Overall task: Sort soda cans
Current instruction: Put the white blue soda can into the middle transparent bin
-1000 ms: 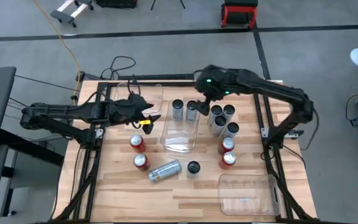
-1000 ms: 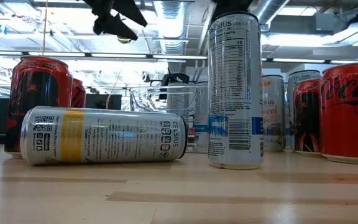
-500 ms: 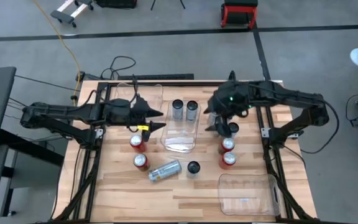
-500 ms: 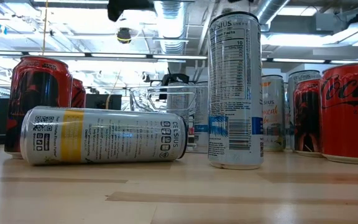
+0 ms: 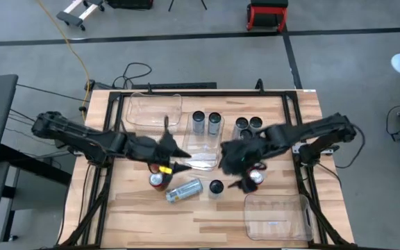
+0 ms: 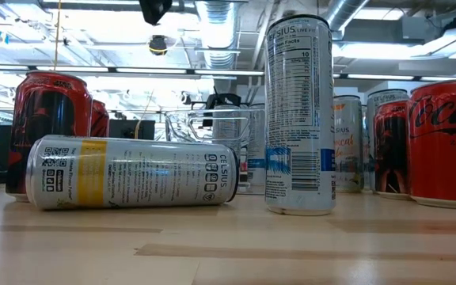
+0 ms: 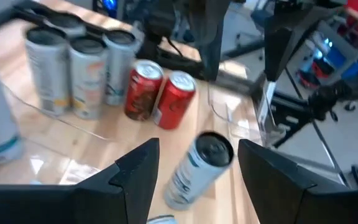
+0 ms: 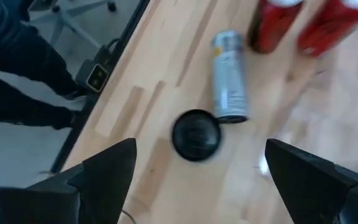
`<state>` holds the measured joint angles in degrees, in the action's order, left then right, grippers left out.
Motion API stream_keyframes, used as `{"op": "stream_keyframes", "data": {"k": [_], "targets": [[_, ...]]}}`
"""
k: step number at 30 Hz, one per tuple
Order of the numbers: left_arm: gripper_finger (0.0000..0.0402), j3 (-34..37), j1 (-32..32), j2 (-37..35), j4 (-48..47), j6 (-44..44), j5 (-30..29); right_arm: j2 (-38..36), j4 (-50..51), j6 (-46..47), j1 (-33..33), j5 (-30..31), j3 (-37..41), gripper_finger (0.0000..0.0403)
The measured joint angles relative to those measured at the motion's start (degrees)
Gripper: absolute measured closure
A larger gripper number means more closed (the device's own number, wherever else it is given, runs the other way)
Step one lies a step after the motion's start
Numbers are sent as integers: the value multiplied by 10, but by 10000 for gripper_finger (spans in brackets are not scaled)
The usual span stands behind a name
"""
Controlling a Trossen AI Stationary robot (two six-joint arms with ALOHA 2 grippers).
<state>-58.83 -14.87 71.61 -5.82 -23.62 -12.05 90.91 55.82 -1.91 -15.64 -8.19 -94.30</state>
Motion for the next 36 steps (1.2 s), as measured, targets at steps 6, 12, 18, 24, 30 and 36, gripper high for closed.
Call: {"op": "stream_keyframes", "data": {"k": [6,12,18,24,30,36], "targets": [[188,0,-34,41,11,-12,-7,30,-39,72,-13,-23,1,30],[188,0,-59,53,9,-10,-8,64,-49,99,-22,-8,0,30],[188,0,-73,74,4,-11,-8,125,-49,151,-25,12,0,30],[188,0,-94,86,5,-13,-20,149,-28,185,-32,31,0,30],[188,0,-101,87,2,-13,-35,152,4,196,-40,74,0,30],[188,0,-101,87,1,-11,-35,152,10,202,-42,85,0,35]]}}
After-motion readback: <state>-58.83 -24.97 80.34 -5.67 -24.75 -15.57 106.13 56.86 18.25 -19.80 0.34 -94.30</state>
